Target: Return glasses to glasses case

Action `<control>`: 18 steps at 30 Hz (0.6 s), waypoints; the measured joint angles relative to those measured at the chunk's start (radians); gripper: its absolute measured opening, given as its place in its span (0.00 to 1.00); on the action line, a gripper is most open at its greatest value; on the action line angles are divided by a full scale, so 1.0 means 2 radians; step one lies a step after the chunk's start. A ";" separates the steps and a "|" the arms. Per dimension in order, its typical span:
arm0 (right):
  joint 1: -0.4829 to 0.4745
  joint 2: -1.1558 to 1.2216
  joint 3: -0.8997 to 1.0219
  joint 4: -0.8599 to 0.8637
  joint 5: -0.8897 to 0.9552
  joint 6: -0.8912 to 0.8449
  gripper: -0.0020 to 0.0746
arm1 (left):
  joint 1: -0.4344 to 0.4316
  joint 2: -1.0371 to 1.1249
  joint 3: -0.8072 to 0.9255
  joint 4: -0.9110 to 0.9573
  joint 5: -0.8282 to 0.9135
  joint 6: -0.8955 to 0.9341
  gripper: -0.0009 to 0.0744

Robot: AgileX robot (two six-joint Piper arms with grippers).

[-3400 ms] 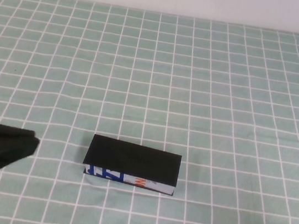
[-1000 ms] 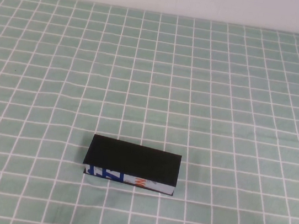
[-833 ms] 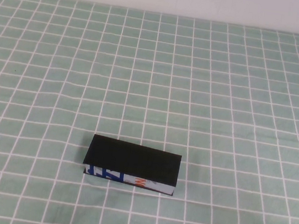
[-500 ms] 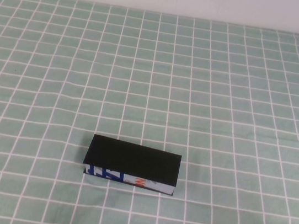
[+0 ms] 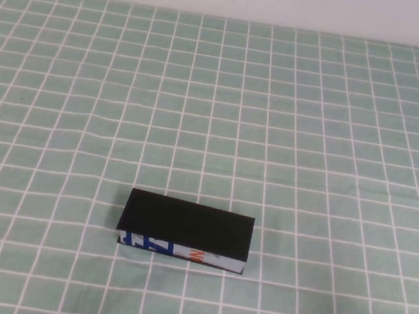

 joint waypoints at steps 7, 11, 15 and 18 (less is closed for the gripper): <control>-0.026 -0.030 0.055 -0.001 -0.015 0.000 0.01 | 0.000 -0.001 0.000 0.000 0.000 0.000 0.01; -0.026 -0.030 0.107 -0.001 -0.050 0.000 0.01 | 0.000 -0.001 0.000 0.000 0.000 0.000 0.01; -0.026 -0.032 0.114 -0.011 -0.035 0.000 0.01 | 0.000 -0.001 0.000 0.000 0.000 0.000 0.01; -0.025 -0.033 0.114 -0.014 -0.008 0.000 0.01 | 0.000 -0.001 0.000 0.000 0.000 0.000 0.01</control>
